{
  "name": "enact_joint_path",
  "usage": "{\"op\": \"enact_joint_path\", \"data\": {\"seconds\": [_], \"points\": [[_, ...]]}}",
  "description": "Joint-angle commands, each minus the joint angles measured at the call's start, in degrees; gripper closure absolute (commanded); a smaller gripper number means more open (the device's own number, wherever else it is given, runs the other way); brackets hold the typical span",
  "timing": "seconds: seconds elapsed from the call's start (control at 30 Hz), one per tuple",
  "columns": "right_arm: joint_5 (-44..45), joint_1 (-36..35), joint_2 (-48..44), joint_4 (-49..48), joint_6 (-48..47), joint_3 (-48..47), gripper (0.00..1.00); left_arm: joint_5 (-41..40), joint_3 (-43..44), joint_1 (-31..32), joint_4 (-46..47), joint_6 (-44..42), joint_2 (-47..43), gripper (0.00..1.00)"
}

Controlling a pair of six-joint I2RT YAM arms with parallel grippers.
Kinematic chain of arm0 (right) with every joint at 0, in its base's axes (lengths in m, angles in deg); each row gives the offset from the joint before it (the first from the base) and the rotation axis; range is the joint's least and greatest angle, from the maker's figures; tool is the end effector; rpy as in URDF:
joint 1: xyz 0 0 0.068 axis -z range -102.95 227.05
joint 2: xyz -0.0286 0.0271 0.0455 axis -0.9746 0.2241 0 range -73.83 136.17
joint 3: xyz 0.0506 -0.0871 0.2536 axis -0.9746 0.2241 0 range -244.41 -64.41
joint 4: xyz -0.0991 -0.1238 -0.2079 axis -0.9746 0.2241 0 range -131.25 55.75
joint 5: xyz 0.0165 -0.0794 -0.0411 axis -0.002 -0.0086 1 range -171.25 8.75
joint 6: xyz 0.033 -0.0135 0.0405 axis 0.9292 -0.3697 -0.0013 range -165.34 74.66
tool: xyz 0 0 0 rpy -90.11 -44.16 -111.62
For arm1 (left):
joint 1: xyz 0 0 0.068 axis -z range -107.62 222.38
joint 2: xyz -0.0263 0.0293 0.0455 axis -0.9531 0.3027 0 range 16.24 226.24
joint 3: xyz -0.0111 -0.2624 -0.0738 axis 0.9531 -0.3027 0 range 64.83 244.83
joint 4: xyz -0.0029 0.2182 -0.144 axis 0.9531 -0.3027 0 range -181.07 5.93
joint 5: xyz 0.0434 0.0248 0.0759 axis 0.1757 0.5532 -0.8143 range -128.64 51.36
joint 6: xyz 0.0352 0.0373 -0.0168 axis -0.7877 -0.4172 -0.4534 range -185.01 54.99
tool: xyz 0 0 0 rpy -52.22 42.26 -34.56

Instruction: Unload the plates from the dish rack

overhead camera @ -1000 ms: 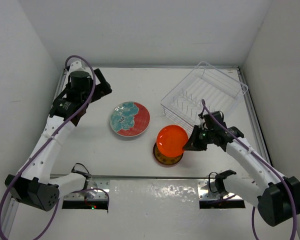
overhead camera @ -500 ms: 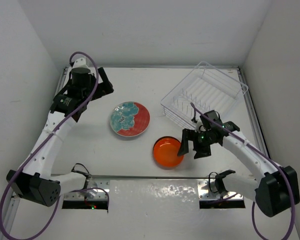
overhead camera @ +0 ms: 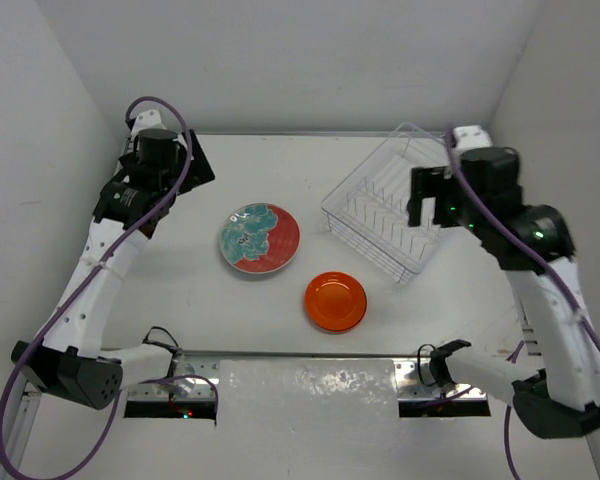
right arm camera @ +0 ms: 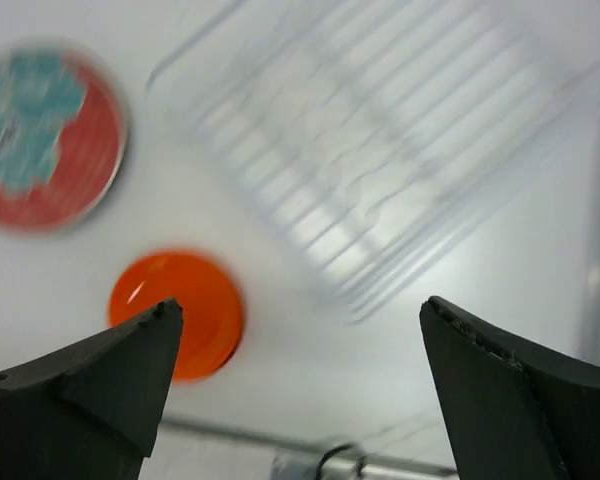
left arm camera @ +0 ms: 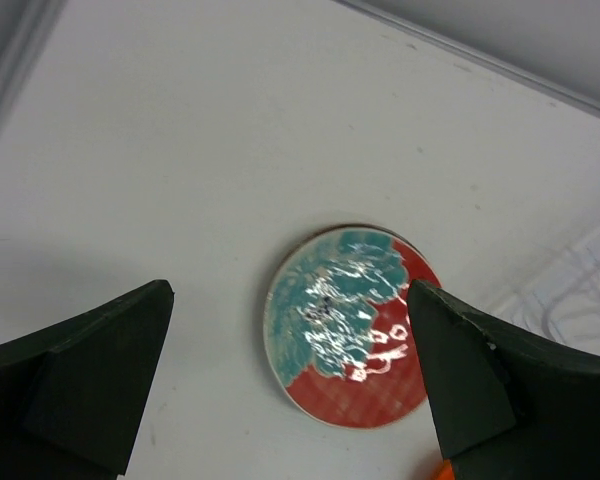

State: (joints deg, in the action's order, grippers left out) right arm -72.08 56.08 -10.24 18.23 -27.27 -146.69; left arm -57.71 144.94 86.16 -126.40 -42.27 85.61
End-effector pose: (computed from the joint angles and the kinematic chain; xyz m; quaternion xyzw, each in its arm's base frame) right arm 0.1869 0.0656 0.4139 0.0103 0.9068 0.0702 0.4154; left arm 0.2438 -0.0477 0.4088 -0.1478 0.8519 -0.0135 0.5023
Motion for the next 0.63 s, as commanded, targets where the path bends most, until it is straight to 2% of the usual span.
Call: {"op": "enact_joint_path", "data": {"seconds": [0.0, 0.07, 0.2, 0.33, 0.4, 0.6], "points": [[25.3, 0.0, -3.5, 9.8, -4.8, -11.3, 0.01, -14.4, 1.5, -0.7, -4.2, -0.9, -3.1, 0.00], [29.6, 0.0, -5.0, 12.1, -4.7, -12.6, 0.01, -20.6, -1.3, -0.7, -5.0, -0.3, -7.5, 0.00], [31.7, 0.0, -13.4, 12.2, -5.0, -9.1, 0.01, -25.4, -8.5, -0.7, -8.2, 3.3, -13.6, 0.00], [28.8, 0.0, -19.6, 8.9, -5.5, -2.2, 0.01, -23.7, -14.9, -0.7, -8.0, 7.1, -19.2, 0.00], [28.2, 0.0, -19.9, 9.1, -4.2, 0.1, 0.01, -21.9, -16.1, -0.7, -8.1, 7.8, -19.6, 0.00], [26.3, 0.0, -20.7, 7.6, -0.4, 5.5, 0.01, -22.3, -14.8, -0.6, -9.2, 7.4, -18.7, 0.00]]}}
